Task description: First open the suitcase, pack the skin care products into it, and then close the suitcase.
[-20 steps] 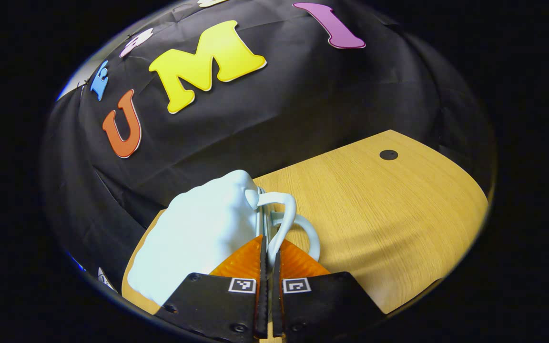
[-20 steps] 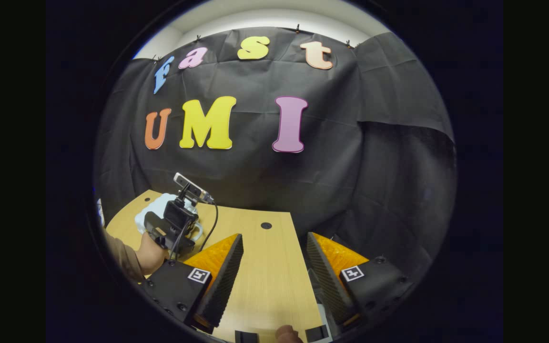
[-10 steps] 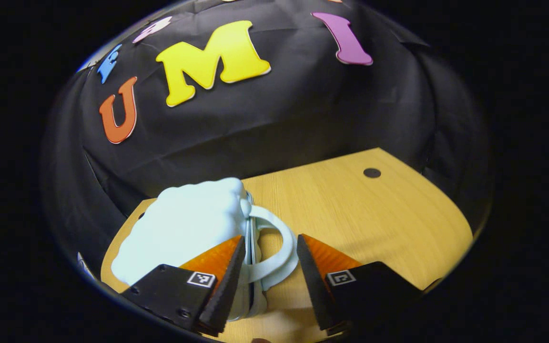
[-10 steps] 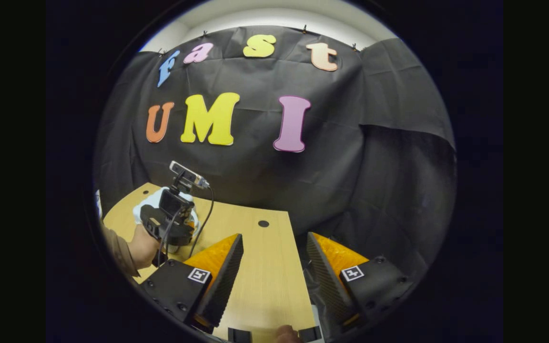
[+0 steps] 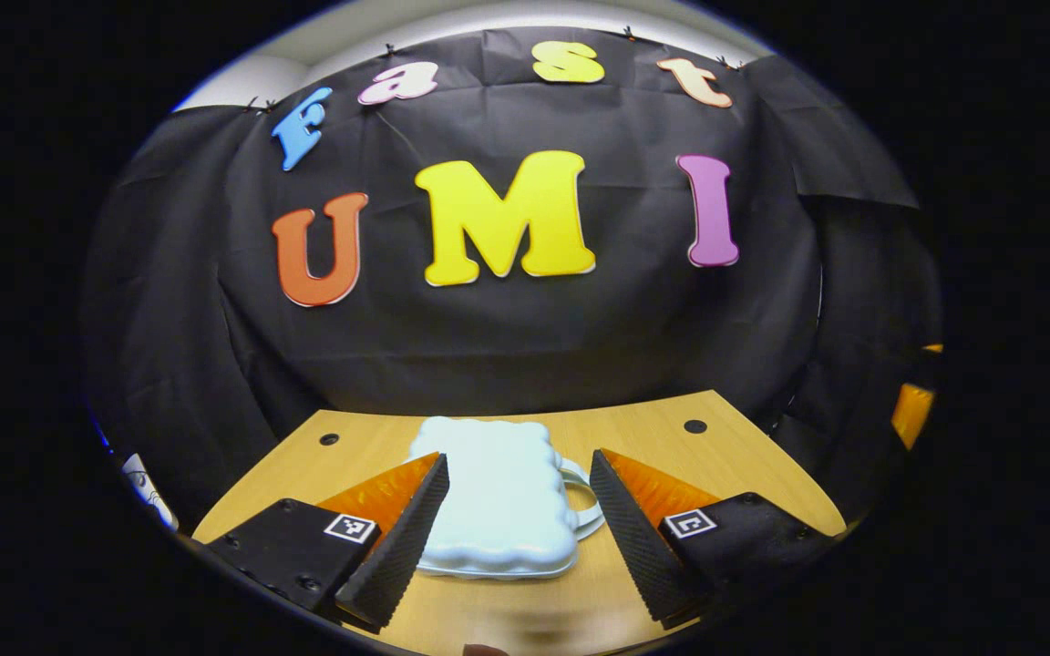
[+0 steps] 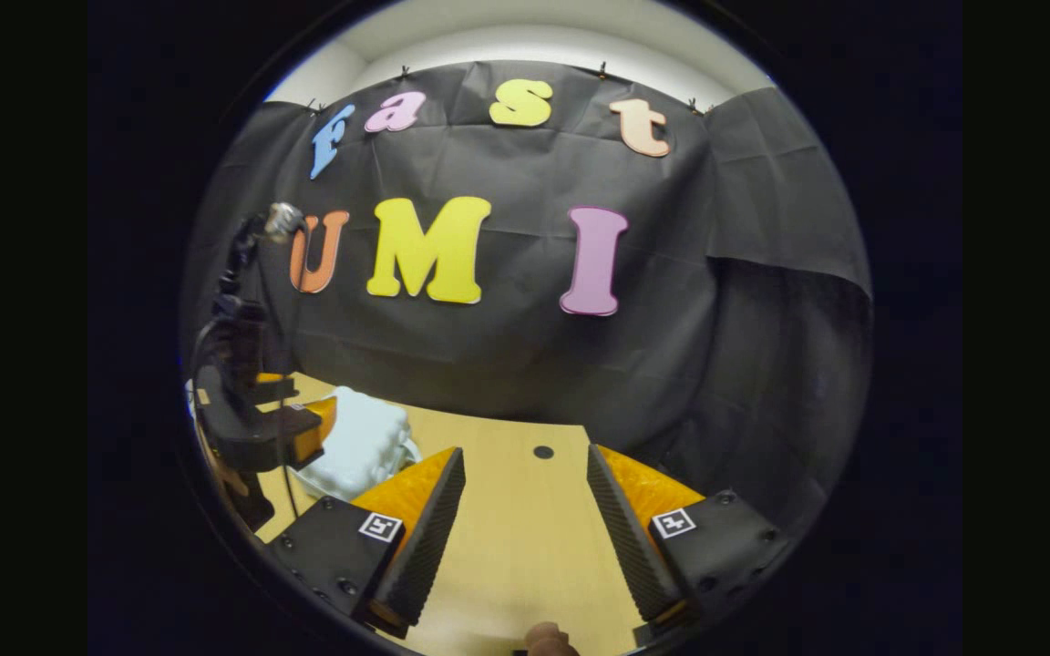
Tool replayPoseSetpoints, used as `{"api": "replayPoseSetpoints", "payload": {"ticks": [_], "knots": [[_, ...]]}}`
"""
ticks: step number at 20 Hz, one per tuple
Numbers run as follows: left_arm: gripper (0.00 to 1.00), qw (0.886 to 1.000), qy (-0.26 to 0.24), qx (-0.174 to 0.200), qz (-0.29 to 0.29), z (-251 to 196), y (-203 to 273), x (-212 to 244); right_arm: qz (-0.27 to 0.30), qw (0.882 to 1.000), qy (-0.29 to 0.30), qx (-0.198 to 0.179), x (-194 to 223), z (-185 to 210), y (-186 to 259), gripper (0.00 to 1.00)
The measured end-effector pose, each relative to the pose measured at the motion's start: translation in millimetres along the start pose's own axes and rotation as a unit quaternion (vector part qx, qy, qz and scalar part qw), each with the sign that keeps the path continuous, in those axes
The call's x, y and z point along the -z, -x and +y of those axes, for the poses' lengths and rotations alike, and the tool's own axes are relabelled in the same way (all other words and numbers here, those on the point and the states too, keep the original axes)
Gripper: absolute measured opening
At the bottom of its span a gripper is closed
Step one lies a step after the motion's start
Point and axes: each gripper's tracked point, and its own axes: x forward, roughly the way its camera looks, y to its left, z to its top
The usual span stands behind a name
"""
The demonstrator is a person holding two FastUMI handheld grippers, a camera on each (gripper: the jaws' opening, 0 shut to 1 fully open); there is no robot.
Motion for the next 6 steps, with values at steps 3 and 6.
{"api": "replayPoseSetpoints", "payload": {"ticks": [3, 6], "knots": [[0.99, 0.999, 0.034, -0.009, -0.009, 28.1, 25.3, -14.2, -0.015, 1.0, 0.005, -0.02, -14.1, 42.1, -2.0, 0.81], [0.99, 0.998, 0.025, -0.032, -0.045, 62.8, 43.2, -39.9, -0.031, 0.999, 0.004, -0.033, -30.4, 73.7, -6.0, 0.81]]}}
